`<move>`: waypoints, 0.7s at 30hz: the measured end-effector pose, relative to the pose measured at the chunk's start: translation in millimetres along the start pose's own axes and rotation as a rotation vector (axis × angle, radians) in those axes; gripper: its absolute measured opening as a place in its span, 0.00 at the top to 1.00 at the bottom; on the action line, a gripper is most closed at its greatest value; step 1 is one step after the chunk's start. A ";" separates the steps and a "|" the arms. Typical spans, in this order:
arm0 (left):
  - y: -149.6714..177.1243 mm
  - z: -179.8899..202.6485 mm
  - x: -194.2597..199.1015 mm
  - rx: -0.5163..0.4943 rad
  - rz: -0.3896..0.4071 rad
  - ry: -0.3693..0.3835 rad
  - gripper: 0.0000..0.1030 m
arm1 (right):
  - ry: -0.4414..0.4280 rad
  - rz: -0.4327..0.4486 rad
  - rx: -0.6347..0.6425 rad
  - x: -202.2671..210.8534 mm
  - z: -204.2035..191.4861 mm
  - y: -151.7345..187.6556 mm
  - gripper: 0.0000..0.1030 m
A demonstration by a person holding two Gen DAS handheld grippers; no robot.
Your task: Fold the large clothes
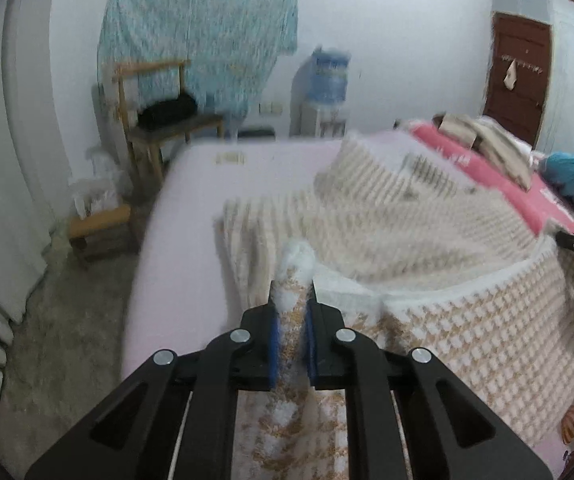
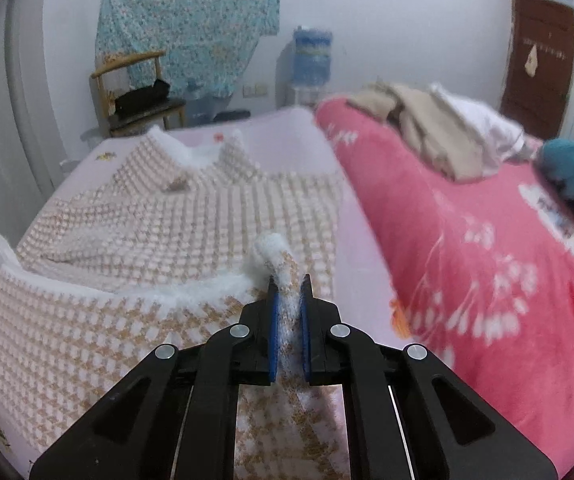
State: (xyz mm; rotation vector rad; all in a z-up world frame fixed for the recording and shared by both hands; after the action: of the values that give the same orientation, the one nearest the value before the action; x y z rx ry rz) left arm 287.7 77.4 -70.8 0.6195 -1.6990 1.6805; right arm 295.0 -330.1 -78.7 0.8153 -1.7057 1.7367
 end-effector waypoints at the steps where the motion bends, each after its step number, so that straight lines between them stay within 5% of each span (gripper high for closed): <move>1: 8.0 -2.3 -11.3 0.016 -0.041 0.008 0.90 | -0.011 -0.032 -0.012 -11.3 2.2 5.9 0.93; 9: 23.5 -5.3 -27.2 0.043 -0.065 0.029 0.85 | -0.052 -0.087 -0.039 -32.1 10.9 22.6 0.80; 11: 21.7 -6.7 -22.3 0.050 -0.060 0.030 0.78 | -0.036 -0.083 -0.044 -22.1 13.9 20.6 0.46; 13: 17.2 -11.9 -11.3 0.066 -0.032 0.016 0.58 | -0.065 -0.047 -0.055 -6.7 15.4 17.0 0.38; 18: 4.0 -6.1 39.7 0.051 0.070 0.020 0.55 | -0.168 0.000 -0.067 44.6 7.5 18.9 0.35; 21: 6.5 28.7 73.1 -0.034 0.102 0.135 0.55 | -0.278 -0.007 0.026 70.0 -26.8 32.2 0.35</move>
State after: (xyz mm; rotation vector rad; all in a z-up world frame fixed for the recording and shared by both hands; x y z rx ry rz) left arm 230.5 57.8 -20.3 0.3998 -1.6828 1.7195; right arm 224.0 -305.6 -46.9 1.1170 -1.8569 1.7061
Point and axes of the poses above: each gripper's, at about its wrist camera, not at the fingertips, and x roughly against the way its jaws point, z to its right, y to its underside, the point moved 8 cm from there along -x, roughly the way its jaws point, and after that the axes turned 6 degrees about -z, right-handed, at the moved point
